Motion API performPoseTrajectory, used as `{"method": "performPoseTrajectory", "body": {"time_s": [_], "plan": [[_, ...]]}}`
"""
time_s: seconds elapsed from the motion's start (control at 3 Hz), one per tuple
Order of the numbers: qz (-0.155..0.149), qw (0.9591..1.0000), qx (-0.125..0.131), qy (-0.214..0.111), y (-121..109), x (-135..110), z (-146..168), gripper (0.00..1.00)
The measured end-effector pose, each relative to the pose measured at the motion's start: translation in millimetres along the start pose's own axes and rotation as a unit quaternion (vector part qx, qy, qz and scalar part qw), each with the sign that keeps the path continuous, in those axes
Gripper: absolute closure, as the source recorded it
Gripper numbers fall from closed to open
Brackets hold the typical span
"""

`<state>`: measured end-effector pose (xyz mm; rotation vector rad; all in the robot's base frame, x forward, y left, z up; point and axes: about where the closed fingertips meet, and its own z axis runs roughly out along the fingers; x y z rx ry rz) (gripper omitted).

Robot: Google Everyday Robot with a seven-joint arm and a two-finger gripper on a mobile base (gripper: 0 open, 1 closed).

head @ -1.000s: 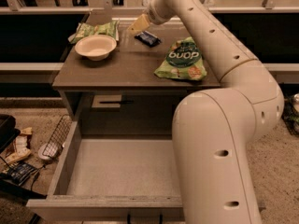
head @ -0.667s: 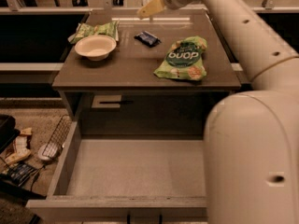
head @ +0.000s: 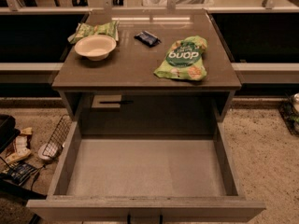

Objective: Pick rxbar blueberry from top drawer and place on counter

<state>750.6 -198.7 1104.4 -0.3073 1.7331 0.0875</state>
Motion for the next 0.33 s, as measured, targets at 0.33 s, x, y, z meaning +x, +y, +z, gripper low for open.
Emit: {"method": "performPoseTrajectory", "body": {"time_s": [0.33], "plan": [[-0.024,0.9954,0.086,-0.033,-61.9,8.6,-65.2,0.00]]}}
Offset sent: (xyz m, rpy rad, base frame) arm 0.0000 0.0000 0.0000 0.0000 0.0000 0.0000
